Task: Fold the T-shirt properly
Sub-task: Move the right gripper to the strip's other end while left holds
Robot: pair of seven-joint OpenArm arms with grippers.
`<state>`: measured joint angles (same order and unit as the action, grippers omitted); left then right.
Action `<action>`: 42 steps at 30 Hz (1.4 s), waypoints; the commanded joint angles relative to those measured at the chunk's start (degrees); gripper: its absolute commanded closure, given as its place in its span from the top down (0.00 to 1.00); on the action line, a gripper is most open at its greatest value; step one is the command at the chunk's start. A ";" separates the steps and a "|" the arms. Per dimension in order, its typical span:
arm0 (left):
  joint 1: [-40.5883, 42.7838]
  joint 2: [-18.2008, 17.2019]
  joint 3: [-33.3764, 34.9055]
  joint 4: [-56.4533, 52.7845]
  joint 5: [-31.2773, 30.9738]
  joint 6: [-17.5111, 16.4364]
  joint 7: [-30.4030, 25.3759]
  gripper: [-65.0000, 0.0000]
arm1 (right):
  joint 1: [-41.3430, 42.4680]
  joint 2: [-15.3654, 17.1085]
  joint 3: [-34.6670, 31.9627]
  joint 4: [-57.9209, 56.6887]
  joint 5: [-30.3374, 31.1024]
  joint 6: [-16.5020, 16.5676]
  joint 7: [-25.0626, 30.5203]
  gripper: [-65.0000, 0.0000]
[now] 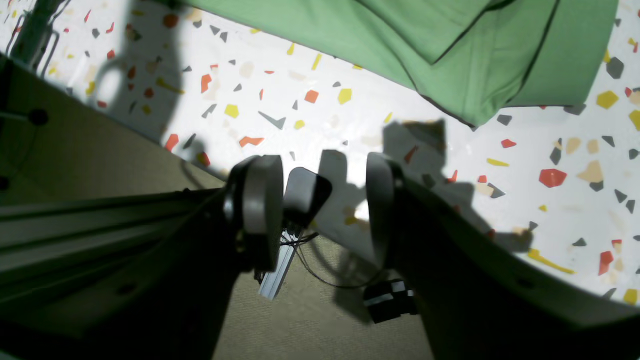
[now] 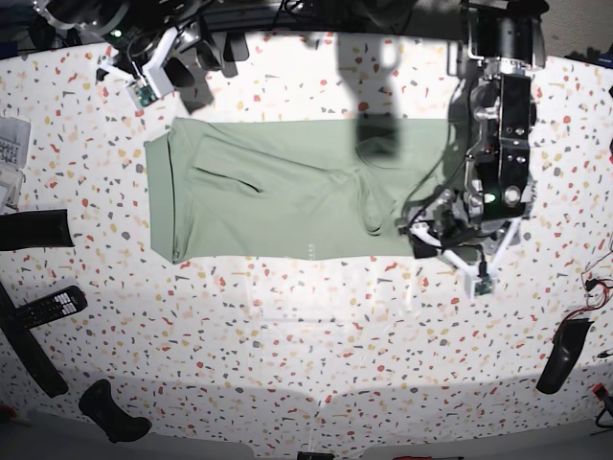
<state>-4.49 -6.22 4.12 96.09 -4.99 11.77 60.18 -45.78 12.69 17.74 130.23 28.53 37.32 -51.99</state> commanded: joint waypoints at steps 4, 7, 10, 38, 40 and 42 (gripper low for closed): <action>1.84 -0.15 -0.04 1.05 -2.16 -0.68 -0.66 0.69 | 0.39 0.28 0.20 1.11 0.66 0.44 0.94 0.40; 4.13 -0.24 -0.07 1.05 -2.16 -0.83 -0.66 0.69 | 0.37 0.31 0.20 1.11 0.66 0.44 0.92 0.40; 5.79 -0.35 -0.07 1.07 -2.14 -0.85 -1.79 0.69 | 0.37 0.31 0.20 1.11 0.66 0.44 0.92 0.40; 2.32 6.47 0.00 0.98 -17.38 -16.37 -14.36 0.69 | 0.39 0.33 0.20 1.11 0.68 0.42 0.96 0.40; 2.25 6.45 0.00 1.01 -16.55 -17.14 -14.36 0.69 | 0.39 0.33 0.20 1.11 0.66 0.42 0.96 0.40; 2.25 6.21 0.00 1.09 -16.09 -19.96 -13.14 0.69 | 0.55 0.33 0.20 1.11 0.66 0.39 0.96 0.40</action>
<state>-1.30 -0.01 4.08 96.09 -20.69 -8.05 48.12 -45.04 12.58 17.74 130.26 28.53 37.32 -52.14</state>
